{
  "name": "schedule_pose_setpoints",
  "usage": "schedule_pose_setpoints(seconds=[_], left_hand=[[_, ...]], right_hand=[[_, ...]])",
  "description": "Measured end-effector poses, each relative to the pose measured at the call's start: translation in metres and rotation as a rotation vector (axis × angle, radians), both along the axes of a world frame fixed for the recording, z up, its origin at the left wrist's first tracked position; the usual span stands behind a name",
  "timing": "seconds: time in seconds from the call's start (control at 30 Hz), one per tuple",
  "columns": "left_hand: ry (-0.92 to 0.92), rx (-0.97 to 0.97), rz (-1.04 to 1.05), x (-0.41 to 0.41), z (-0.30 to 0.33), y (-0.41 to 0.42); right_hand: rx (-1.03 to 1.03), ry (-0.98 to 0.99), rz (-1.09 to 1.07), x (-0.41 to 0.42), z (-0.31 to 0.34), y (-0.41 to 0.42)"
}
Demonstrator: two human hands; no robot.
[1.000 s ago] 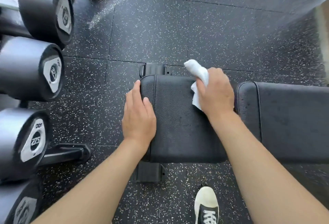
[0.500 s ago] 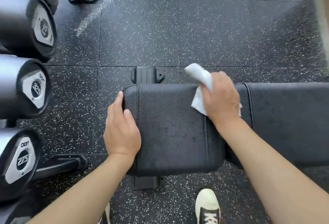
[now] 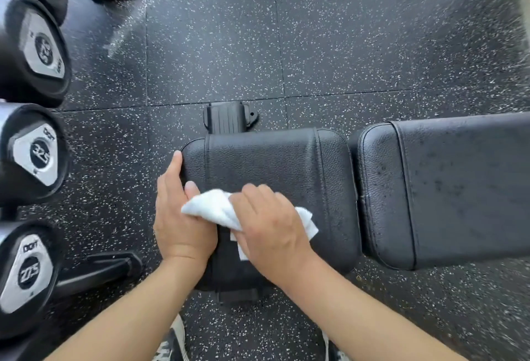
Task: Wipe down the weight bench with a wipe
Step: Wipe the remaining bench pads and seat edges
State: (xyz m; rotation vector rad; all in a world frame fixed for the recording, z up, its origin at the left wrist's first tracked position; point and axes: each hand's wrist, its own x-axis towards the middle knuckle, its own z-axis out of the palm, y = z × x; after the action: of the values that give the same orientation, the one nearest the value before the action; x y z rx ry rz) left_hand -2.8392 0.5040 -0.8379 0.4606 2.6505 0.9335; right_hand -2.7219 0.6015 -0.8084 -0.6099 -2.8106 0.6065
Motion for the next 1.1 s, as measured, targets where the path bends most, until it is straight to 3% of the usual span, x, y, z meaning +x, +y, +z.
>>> schedule_pose_setpoints(seconds=[0.2, 0.33, 0.43, 0.53, 0.67, 0.77, 0.87, 0.97, 1.1], left_hand=[[0.058, 0.01, -0.011, 0.001, -0.003, 0.0], [0.056, 0.003, -0.009, 0.0, -0.003, 0.0], [0.058, 0.005, -0.023, 0.001, -0.001, 0.001], [0.04, 0.003, -0.031, -0.003, -0.003, 0.0], [0.019, 0.025, -0.029, -0.002, -0.003, -0.002], [0.034, 0.046, -0.033, -0.002, -0.006, -0.003], [0.035, 0.067, -0.037, -0.003, -0.008, -0.004], [0.018, 0.075, -0.026, -0.004, -0.007, -0.005], [-0.044, 0.097, -0.042, -0.006, -0.005, -0.006]], right_hand=[[0.099, -0.025, -0.046, 0.075, -0.008, 0.037], [0.149, -0.017, -0.31, 0.007, -0.009, 0.084], [0.118, -0.039, -0.34, -0.046, -0.009, 0.088], [0.066, -0.005, -0.255, -0.039, -0.01, 0.055], [-0.005, -0.03, 0.097, 0.061, -0.009, -0.014], [0.02, -0.059, 0.244, 0.102, -0.007, 0.007], [0.142, -0.085, -0.005, 0.074, -0.008, 0.059], [0.118, -0.087, -0.355, 0.012, -0.005, 0.07], [0.094, -0.018, -0.307, -0.037, -0.007, 0.009]])
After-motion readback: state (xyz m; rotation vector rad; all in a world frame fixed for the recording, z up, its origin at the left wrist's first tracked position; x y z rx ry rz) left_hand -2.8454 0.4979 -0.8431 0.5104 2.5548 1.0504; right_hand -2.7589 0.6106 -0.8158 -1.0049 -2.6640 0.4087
